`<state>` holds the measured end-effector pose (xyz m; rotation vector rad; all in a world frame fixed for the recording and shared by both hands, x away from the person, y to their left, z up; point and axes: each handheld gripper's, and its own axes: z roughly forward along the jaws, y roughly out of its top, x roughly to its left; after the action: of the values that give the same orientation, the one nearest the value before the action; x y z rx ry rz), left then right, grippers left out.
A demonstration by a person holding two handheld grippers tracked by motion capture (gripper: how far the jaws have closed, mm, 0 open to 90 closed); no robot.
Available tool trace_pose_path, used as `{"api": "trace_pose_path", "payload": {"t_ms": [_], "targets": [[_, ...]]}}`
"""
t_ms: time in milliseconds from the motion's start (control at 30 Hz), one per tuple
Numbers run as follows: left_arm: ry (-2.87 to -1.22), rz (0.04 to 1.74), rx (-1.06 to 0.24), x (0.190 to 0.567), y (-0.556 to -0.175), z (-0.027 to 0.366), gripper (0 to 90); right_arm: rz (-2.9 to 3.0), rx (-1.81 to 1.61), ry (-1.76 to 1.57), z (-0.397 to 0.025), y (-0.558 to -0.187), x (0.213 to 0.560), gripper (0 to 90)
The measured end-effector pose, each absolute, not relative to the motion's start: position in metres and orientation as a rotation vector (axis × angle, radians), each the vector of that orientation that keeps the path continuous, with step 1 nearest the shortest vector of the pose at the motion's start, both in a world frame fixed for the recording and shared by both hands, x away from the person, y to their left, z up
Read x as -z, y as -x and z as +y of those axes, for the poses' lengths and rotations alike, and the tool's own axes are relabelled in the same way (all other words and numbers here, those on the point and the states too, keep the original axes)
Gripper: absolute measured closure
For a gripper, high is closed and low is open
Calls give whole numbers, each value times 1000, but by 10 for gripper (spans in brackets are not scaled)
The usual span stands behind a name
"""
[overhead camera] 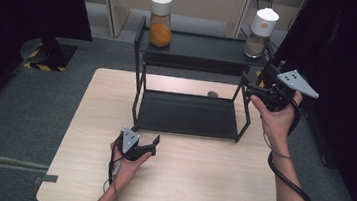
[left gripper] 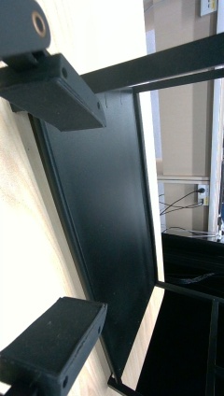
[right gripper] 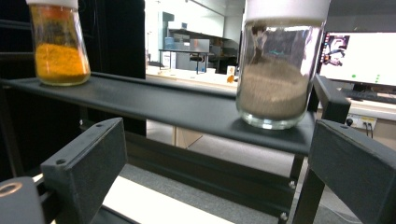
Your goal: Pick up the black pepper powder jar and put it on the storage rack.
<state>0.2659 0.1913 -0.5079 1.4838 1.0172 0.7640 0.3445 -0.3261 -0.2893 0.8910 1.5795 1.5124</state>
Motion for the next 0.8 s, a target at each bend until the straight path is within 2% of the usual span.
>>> {"api": "trace_pose_path", "payload": {"t_ms": [800], "targets": [[-1488, 1014, -769, 508, -266, 191, 94, 1646, -1502, -938, -331, -326, 336, 41]]}}
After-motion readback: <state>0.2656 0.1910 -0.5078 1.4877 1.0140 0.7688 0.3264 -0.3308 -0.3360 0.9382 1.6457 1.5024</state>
